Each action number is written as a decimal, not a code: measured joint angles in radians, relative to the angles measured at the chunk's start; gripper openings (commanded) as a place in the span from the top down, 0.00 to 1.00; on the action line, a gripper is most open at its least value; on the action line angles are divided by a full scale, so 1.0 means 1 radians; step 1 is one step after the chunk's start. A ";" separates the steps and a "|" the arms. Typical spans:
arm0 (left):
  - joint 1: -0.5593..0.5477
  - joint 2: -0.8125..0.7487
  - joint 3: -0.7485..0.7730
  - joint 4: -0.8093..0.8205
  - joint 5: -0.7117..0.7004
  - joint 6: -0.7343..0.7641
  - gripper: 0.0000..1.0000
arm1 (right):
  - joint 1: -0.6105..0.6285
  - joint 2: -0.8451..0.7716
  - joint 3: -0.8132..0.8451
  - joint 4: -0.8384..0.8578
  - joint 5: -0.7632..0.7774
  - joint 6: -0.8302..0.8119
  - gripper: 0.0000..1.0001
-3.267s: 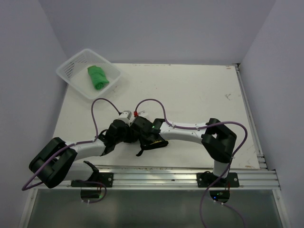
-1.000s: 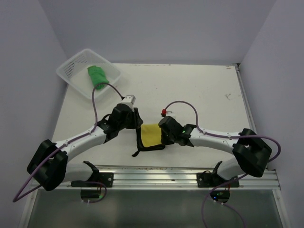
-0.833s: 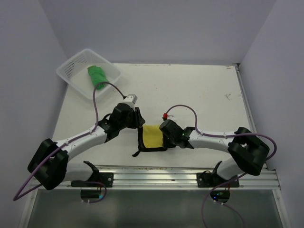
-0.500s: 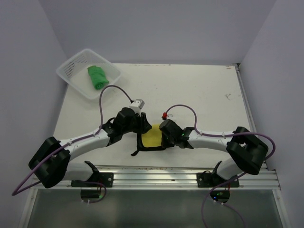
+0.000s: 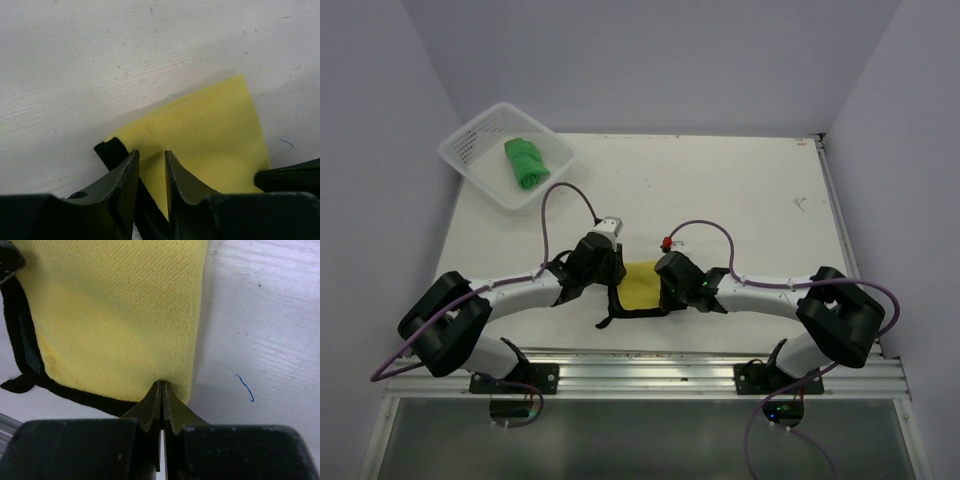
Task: Roll the towels
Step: Fold the towel
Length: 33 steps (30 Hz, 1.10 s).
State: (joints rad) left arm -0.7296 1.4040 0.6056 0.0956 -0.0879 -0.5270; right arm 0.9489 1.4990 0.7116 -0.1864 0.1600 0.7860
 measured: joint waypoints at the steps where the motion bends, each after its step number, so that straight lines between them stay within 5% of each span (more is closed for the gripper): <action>1: 0.004 0.015 0.000 0.000 -0.009 0.002 0.71 | 0.000 0.000 0.000 0.000 0.000 0.000 1.00; 12: 0.035 0.106 -0.017 0.076 -0.016 0.014 0.72 | 0.000 -0.003 0.001 -0.004 0.000 -0.002 1.00; 17: 0.037 0.100 -0.046 0.127 -0.005 0.013 0.72 | -0.003 -0.022 0.061 -0.088 0.004 -0.024 0.92; 33: 0.042 0.079 -0.073 0.150 0.010 0.011 0.71 | -0.113 0.135 0.321 -0.126 0.000 -0.095 1.00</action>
State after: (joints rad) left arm -0.6876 1.4830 0.5327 0.2451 -0.0776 -0.5156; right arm 0.8356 1.6344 1.0328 -0.3122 0.1600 0.6910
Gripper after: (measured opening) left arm 0.288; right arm 0.010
